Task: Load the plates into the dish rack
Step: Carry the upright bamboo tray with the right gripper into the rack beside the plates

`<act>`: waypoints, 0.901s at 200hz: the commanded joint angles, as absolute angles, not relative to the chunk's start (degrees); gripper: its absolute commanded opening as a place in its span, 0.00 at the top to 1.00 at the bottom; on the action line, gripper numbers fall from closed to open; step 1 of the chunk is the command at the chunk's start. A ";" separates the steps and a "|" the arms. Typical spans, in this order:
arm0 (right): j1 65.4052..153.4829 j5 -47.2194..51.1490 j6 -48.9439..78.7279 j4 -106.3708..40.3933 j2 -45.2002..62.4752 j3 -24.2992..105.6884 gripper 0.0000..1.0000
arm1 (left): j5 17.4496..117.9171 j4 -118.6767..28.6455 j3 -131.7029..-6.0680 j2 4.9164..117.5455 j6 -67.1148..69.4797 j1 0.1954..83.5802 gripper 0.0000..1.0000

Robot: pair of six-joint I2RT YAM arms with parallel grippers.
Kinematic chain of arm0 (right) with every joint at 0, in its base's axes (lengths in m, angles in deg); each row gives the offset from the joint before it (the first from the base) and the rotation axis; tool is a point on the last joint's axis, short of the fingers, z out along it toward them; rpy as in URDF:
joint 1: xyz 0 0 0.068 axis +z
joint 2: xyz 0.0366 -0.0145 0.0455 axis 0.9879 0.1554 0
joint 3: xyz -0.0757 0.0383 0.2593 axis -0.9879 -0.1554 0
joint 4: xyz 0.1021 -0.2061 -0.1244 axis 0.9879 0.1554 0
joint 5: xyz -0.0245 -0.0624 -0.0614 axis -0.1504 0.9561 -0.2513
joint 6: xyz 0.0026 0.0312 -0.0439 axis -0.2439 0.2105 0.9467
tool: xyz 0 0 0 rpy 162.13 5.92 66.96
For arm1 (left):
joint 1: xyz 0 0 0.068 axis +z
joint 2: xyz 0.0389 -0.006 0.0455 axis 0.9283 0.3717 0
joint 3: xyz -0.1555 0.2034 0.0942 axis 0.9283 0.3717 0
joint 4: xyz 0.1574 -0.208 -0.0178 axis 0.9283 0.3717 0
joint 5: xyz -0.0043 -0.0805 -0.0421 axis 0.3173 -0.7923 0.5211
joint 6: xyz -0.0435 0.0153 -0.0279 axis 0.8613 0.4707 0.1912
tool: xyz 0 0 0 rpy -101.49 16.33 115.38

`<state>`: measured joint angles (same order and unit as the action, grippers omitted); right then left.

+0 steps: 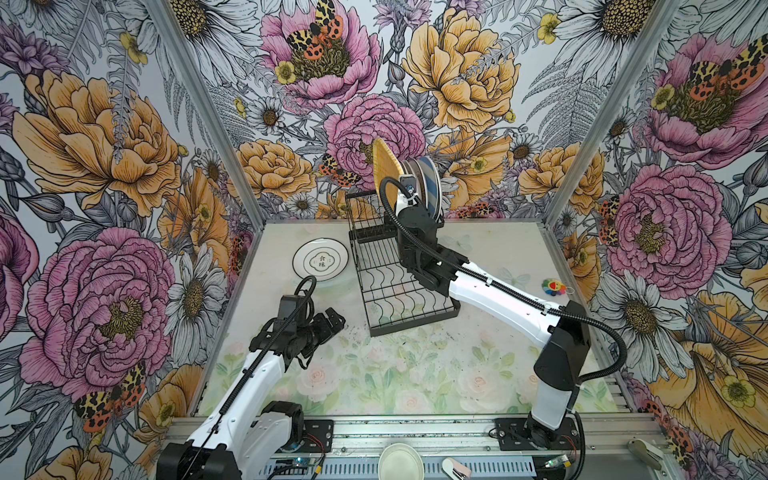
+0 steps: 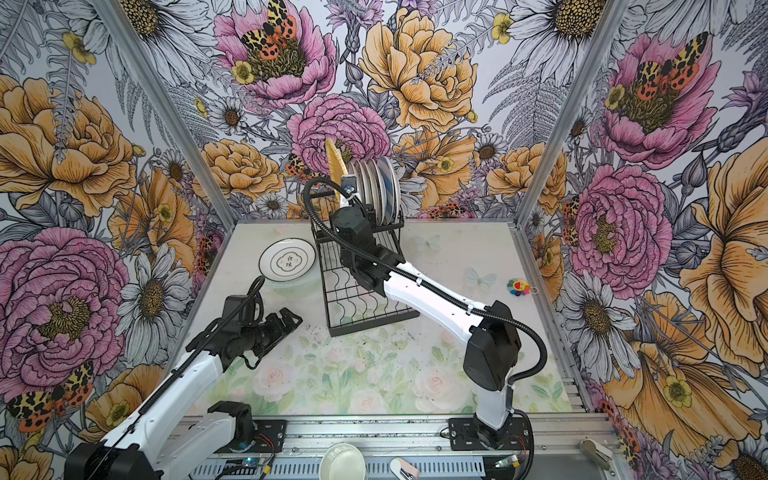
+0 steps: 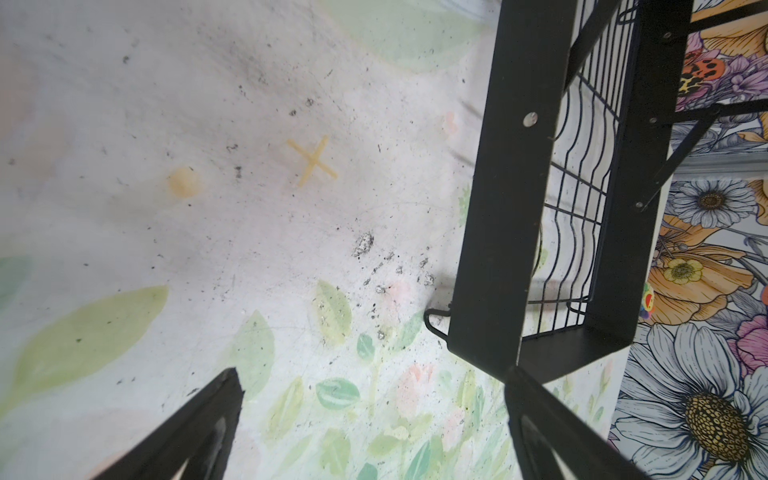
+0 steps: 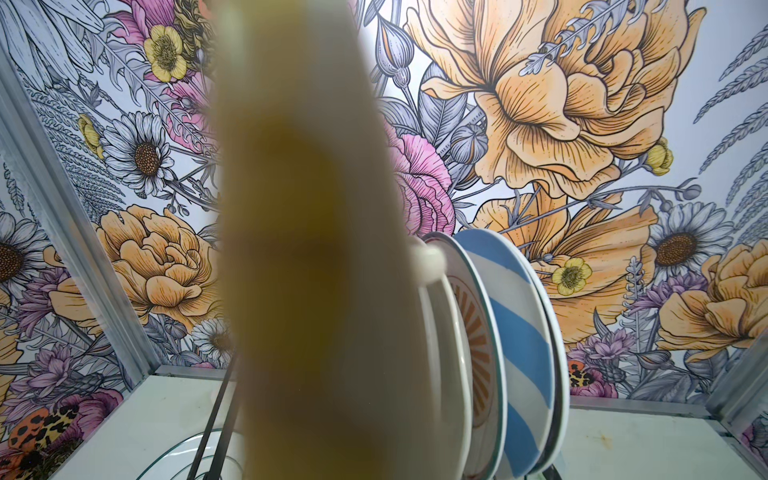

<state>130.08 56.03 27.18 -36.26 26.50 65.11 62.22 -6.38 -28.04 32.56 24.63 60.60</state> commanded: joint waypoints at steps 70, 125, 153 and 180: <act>129.23 60.14 27.84 -44.33 31.98 72.74 1.00 | 60.96 -7.78 -26.86 32.28 23.51 61.04 0.01; 129.18 61.31 28.13 -43.87 35.91 75.84 1.00 | 60.62 -8.08 -26.76 32.77 23.42 61.01 0.01; 128.92 62.03 27.69 -43.43 37.37 76.85 1.00 | 60.42 -8.18 -26.77 32.80 23.34 61.01 0.01; 128.61 62.68 26.71 -42.16 38.74 77.94 1.00 | 60.41 -8.23 -26.77 32.80 23.34 60.95 0.01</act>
<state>129.20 60.49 27.73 -38.88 38.15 74.05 61.90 -6.64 -27.45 32.85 24.63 60.60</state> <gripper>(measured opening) 0.106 0.987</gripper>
